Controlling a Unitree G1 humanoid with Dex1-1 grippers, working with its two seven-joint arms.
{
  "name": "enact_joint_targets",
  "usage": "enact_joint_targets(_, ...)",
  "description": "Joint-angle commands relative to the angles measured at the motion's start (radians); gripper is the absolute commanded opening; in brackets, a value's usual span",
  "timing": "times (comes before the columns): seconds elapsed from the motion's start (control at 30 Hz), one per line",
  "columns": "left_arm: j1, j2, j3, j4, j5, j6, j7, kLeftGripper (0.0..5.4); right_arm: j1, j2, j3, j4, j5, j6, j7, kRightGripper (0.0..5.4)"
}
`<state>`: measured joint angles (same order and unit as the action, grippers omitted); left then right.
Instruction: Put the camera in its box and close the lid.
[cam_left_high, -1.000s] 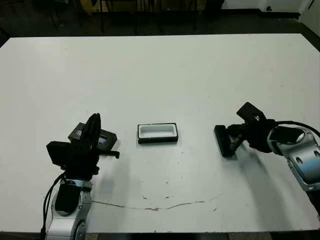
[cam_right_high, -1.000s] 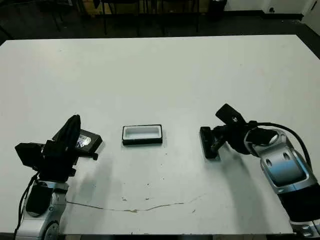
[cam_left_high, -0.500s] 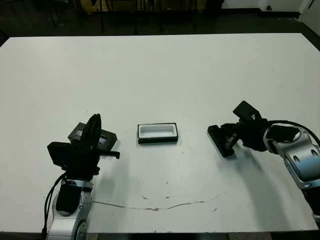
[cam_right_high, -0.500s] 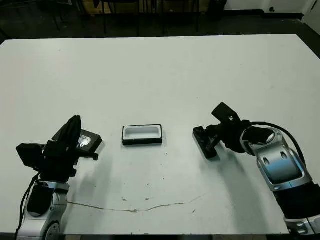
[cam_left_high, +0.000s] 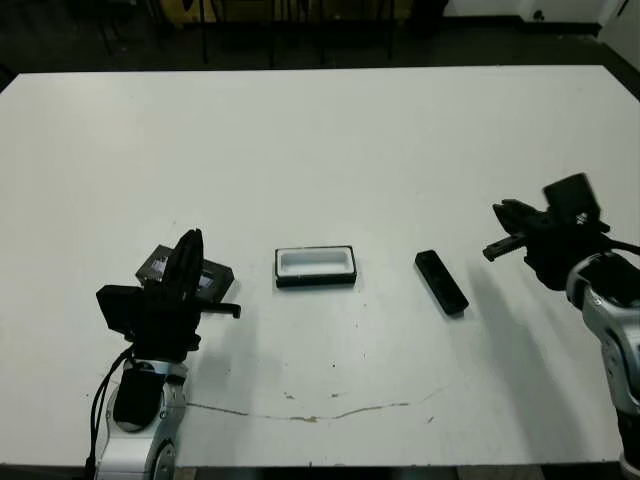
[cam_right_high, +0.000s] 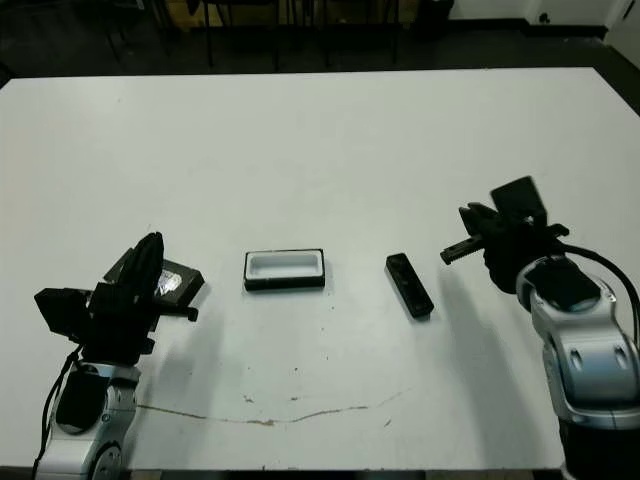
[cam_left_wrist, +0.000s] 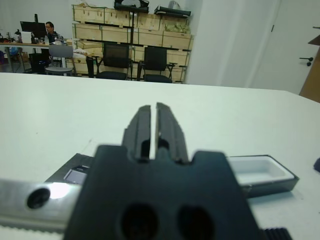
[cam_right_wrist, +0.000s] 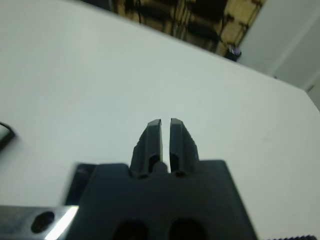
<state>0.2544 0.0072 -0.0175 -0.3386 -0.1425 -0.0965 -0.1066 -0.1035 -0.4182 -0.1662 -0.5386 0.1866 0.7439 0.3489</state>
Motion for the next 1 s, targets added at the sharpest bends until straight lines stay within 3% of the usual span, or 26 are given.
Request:
enact_joint_targets(0.03, 0.011, 0.008, 0.004, 0.01, 0.001, 0.009, -0.004, 0.01, 0.094, 0.031, 0.005, -0.157, 0.034, 0.081, -0.033, 0.1)
enact_joint_targets(0.13, 0.01, 0.01, 0.005, 0.012, 0.007, 0.005, -0.003, 0.0, 0.154, 0.047, 0.039, -0.247, 0.041, 0.118, -0.055, 0.47)
enact_joint_targets(0.3, 0.008, 0.009, 0.009, 0.015, -0.006, 0.004, -0.01, 0.0, 0.209, 0.073, 0.095, -0.279, 0.058, 0.123, -0.071, 1.3)
enact_joint_targets(0.63, 0.009, 0.011, 0.012, 0.02, 0.003, -0.006, -0.013, 0.0, 0.224, 0.065, 0.159, -0.25, 0.028, 0.107, -0.113, 3.07)
enact_joint_targets(0.9, 0.008, 0.009, 0.011, 0.012, 0.0, 0.008, -0.011, 0.0, 0.221, 0.059, 0.17, -0.188, 0.012, 0.073, -0.109, 4.47)
enact_joint_targets(1.0, 0.006, 0.012, 0.011, 0.016, 0.001, -0.001, -0.016, 0.0, 0.217, 0.067, 0.161, -0.168, 0.027, 0.095, -0.105, 5.0)
